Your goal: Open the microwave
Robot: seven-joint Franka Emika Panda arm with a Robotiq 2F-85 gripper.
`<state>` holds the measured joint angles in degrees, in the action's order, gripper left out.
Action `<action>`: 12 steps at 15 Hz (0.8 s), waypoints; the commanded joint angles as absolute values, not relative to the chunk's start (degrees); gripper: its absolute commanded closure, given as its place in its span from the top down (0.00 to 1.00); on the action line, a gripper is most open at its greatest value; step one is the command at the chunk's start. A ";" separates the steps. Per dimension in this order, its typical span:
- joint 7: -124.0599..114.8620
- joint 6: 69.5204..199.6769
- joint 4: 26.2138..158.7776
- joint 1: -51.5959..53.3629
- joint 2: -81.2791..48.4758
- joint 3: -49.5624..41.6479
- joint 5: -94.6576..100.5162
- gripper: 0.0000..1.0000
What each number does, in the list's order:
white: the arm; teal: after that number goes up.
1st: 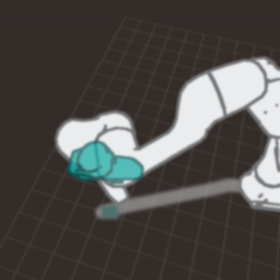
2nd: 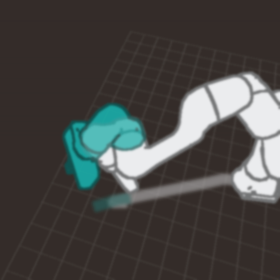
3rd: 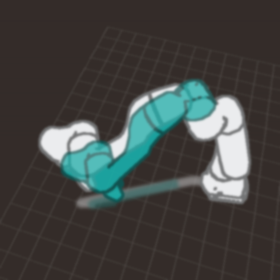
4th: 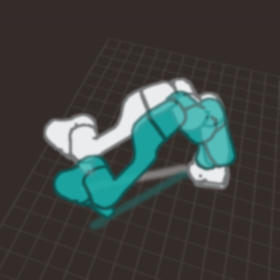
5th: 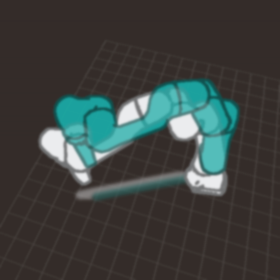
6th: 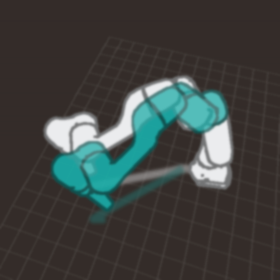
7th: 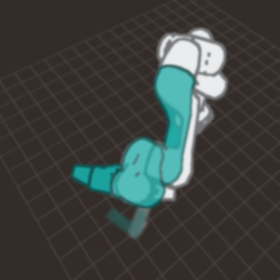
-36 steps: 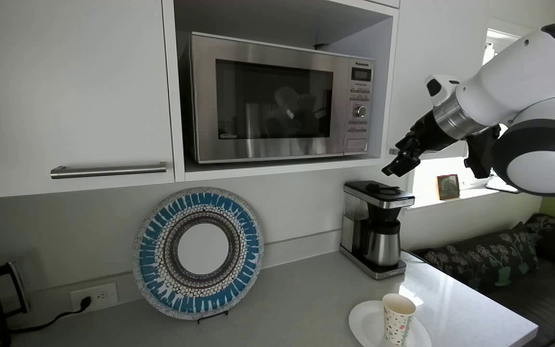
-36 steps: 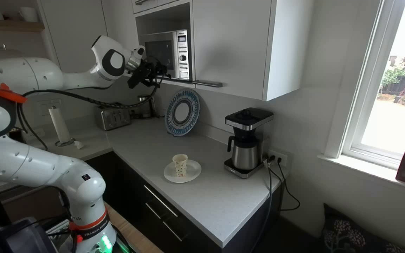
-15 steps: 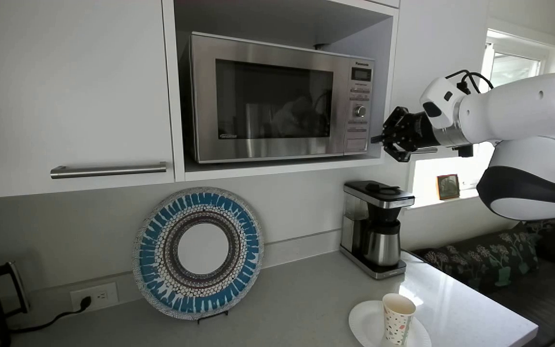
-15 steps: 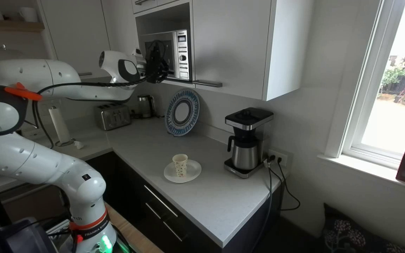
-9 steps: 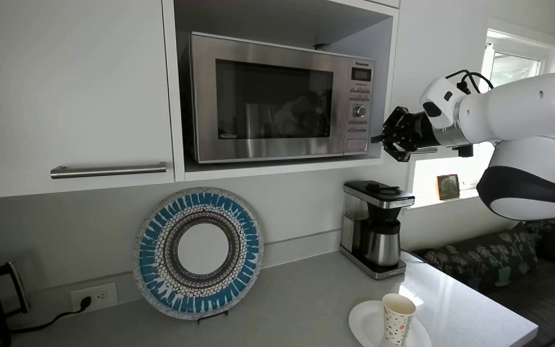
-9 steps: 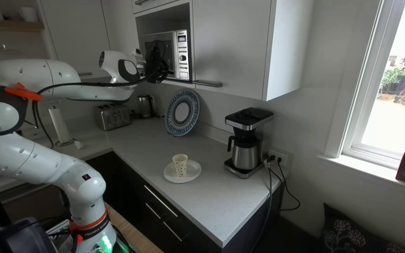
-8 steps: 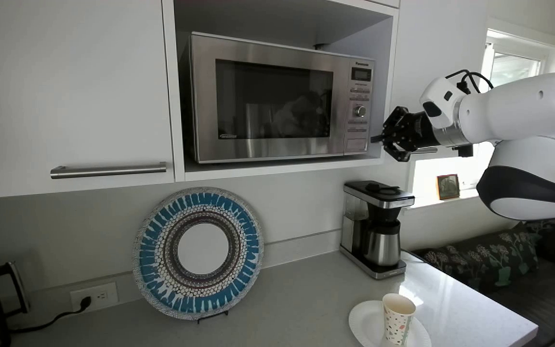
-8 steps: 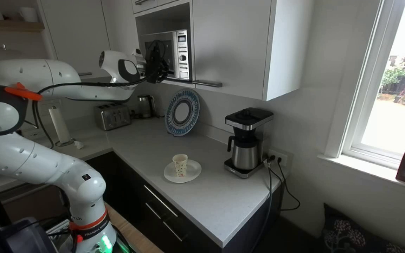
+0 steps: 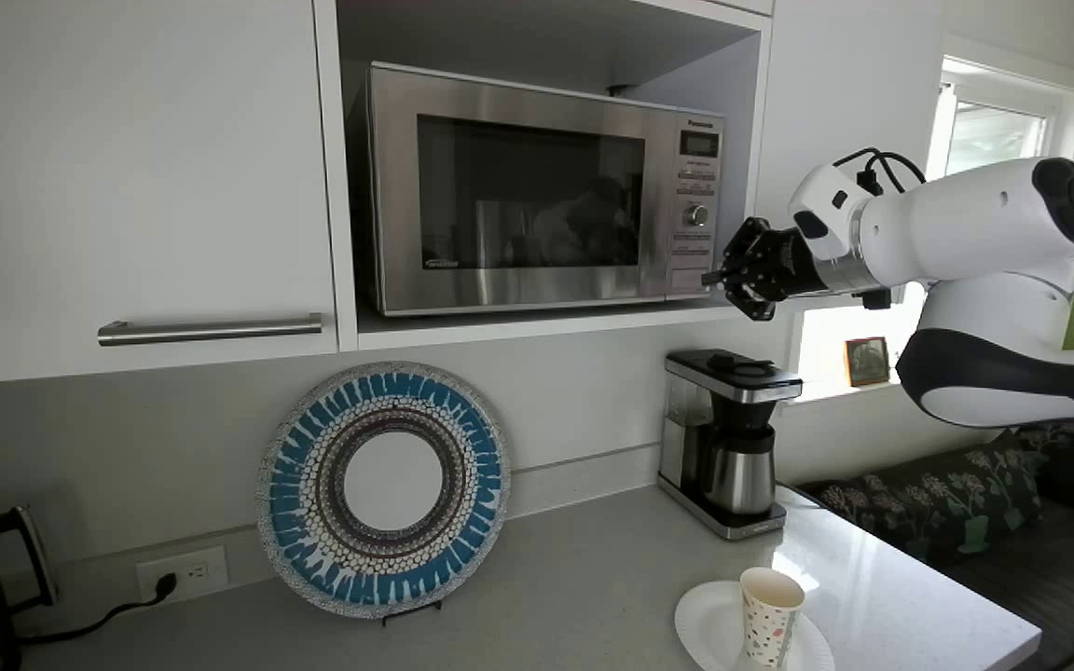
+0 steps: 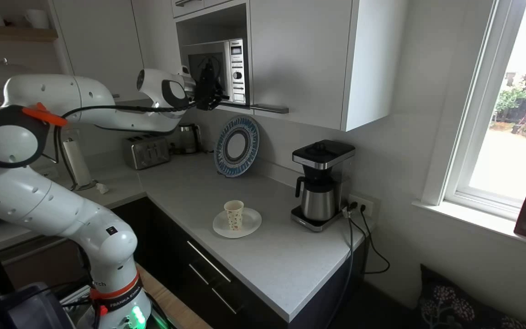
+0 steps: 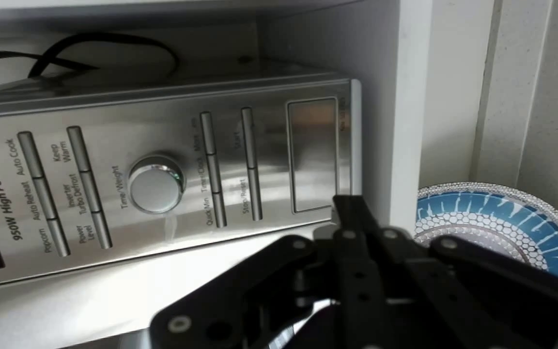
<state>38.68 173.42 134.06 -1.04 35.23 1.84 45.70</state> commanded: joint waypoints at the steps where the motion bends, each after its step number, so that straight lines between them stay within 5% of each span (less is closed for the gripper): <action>1: 38.50 177.88 131.58 -3.70 31.16 2.92 47.82 0.00; 12: 37.36 181.25 128.32 -16.00 27.67 10.36 52.69 0.00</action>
